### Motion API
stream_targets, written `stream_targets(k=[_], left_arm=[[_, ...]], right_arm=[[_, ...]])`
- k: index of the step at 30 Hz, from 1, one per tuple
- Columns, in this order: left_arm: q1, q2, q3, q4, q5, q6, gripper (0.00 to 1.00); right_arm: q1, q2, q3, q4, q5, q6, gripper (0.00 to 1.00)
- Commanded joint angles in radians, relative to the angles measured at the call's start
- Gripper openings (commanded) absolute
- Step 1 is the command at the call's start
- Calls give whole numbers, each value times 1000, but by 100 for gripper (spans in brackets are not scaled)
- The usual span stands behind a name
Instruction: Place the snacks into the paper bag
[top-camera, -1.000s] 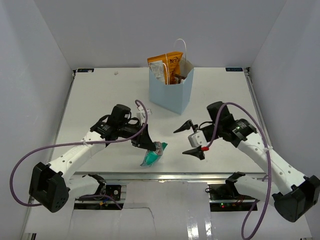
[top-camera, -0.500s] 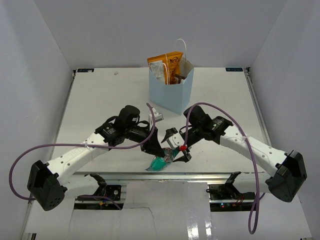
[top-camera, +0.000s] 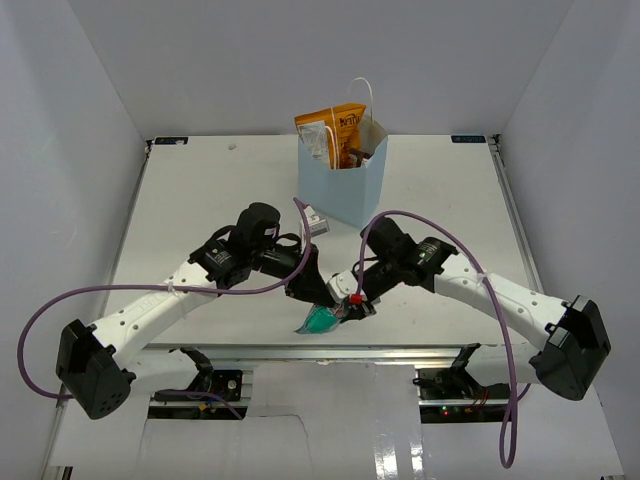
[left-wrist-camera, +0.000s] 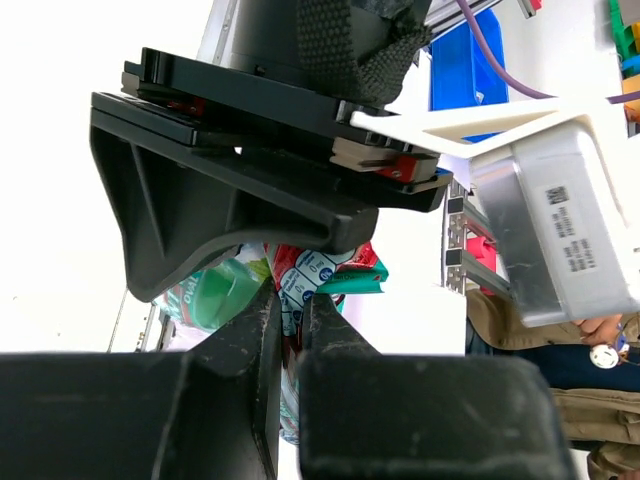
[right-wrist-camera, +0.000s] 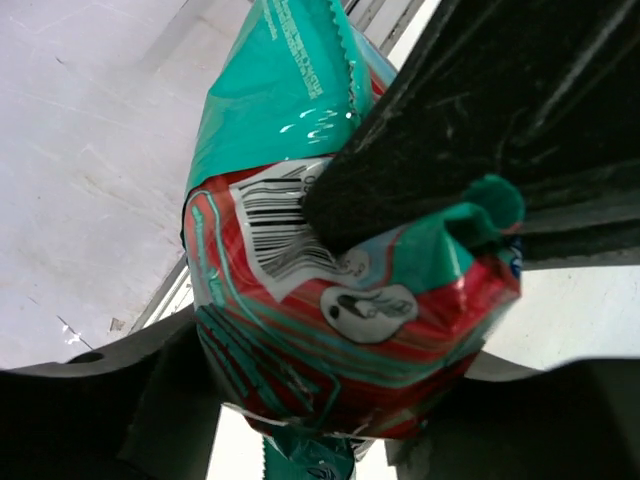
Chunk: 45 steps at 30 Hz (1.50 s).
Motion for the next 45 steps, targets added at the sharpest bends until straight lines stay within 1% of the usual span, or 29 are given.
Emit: stream_targets(k=[1,2,3,4,6,7,8,11,12,14,15,16,18,19,20,21,22,23,24,26,27,28,30,31,32,34,36,39,45], left_arm=[[-3,-34,40,37,37,13,0],[-1,-46,38,34,33,15,0],[-3,-53,37,25,21,16,0],[-3,-59,34,20,11,18,3],[-3,-79,34,0,-10,27,11],[-3,-86,34,-9,-12,38,15],[-1,-96,40,-14,-19,45,24],[-3,-135,66,-47,-91,62,38],[-3,-146,75,-70,-116,81,47],[-3,-184,106,-93,-217,91,55],[-3,-212,118,-121,-254,107,61],[-3,-229,127,-136,-338,113,64],[-3,-285,150,-162,-425,124,71],[-3,-309,156,-169,-511,128,73],[-3,-332,158,-170,-548,130,76],[-3,-356,152,-169,-580,136,79],[-3,-381,144,-167,-617,142,85],[-3,-423,133,-163,-681,148,88],[-3,-442,103,-160,-706,157,89],[-3,-482,66,-153,-761,174,91],[-3,-488,46,-153,-774,179,91],[-3,-493,8,-153,-786,184,91],[-3,-498,-29,-152,-818,196,91],[-3,-499,-63,-150,-829,200,91],[-3,-502,-78,-146,-835,211,91],[-3,-507,-113,-135,-849,219,91],[-3,-514,-132,-129,-860,228,91],[-3,-528,-169,-109,-862,236,91],[-1,-553,-192,-88,-875,246,91]], right_arm=[[3,-12,0,8,18,34,56],[3,-18,0,8,18,34,50],[3,-24,1,6,21,34,47],[5,-38,3,3,24,36,38],[3,-52,6,-3,42,34,29],[2,-66,7,-6,49,30,22],[0,-75,7,-8,55,28,19],[-9,-107,6,-20,62,22,15],[-12,-117,7,-25,62,19,15],[-29,-143,7,-28,62,20,14],[-46,-161,9,-28,64,19,14],[-57,-167,10,-29,64,20,13],[-101,-184,30,-31,73,25,13],[-118,-186,41,-34,73,28,13],[-139,-184,56,-32,75,29,12],[-185,-172,102,-35,85,46,12],[-214,-163,134,-34,90,58,11],[-247,-147,174,-32,78,77,11],[-318,-112,269,-29,66,127,10],[-389,-63,384,-12,24,205,10],[-452,-8,444,0,10,254,10],[-478,17,557,12,-5,351,10],[-526,88,653,98,1,465,10],[-529,107,726,130,16,562,10],[-532,127,754,165,41,610,11],[-534,173,797,294,168,740,9],[-534,225,814,400,214,796,8],[-532,316,851,460,271,887,8],[-532,480,892,532,263,968,8]])
